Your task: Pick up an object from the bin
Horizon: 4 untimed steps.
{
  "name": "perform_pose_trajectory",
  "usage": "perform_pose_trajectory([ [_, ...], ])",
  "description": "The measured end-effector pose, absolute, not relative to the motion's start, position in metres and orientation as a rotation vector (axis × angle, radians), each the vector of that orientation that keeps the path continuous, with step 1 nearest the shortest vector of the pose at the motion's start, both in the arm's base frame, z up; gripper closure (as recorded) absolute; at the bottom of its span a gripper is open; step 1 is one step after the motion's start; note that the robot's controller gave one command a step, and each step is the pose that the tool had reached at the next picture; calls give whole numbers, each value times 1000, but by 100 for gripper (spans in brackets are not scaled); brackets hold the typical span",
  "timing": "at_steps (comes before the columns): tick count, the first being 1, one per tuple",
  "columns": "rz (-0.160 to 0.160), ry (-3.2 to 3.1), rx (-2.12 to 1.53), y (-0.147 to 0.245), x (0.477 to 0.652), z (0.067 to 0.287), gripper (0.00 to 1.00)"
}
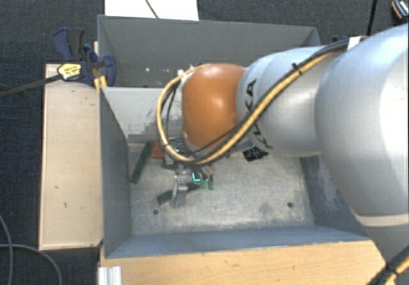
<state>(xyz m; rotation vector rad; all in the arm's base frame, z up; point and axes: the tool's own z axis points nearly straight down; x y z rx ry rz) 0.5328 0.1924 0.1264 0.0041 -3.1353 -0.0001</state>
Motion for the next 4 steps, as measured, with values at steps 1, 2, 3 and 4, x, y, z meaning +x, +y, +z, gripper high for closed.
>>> perform_pose_trajectory([
  [1, 2, -3139, -10, 156, 529, 68, 0],
  [2, -1, -3139, -14, 161, 515, 70, 0],
  [3, 2, -3136, 53, 165, 500, 70, 0],
  [4, 1, -3136, 40, 165, 500, 70, 0],
])
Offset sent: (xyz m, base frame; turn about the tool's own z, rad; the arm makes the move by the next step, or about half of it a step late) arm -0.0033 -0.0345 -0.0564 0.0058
